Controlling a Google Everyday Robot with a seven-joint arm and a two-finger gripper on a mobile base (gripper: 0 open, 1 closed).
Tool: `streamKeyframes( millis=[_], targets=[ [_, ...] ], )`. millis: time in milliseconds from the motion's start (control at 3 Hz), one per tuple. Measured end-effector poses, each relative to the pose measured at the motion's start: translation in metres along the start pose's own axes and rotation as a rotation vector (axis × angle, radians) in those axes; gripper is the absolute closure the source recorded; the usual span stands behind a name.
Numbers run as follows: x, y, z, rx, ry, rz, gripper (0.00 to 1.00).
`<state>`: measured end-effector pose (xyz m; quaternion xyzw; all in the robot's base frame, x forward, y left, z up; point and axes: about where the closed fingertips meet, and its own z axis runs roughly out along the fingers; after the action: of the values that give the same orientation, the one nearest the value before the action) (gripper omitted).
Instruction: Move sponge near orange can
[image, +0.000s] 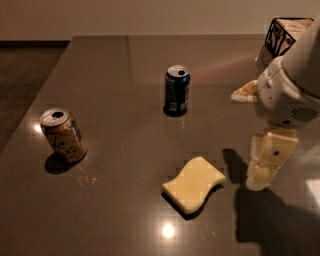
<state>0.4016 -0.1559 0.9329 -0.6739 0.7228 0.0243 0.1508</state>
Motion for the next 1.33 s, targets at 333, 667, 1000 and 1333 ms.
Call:
streamKeyframes(
  millis=[333,667,1000,1333],
  targets=[
    [-0.029,0.028,0.041,-0.097,-0.036,-0.107,0.00],
    [-0.050,0.045,0.078,-0.167,-0.053,-0.171,0.00],
    [-0.060,0.057,0.102,-0.191,-0.050,-0.209,0.03],
    [-0.067,0.063,0.112,-0.207,-0.045,-0.223,0.18]
  ],
)
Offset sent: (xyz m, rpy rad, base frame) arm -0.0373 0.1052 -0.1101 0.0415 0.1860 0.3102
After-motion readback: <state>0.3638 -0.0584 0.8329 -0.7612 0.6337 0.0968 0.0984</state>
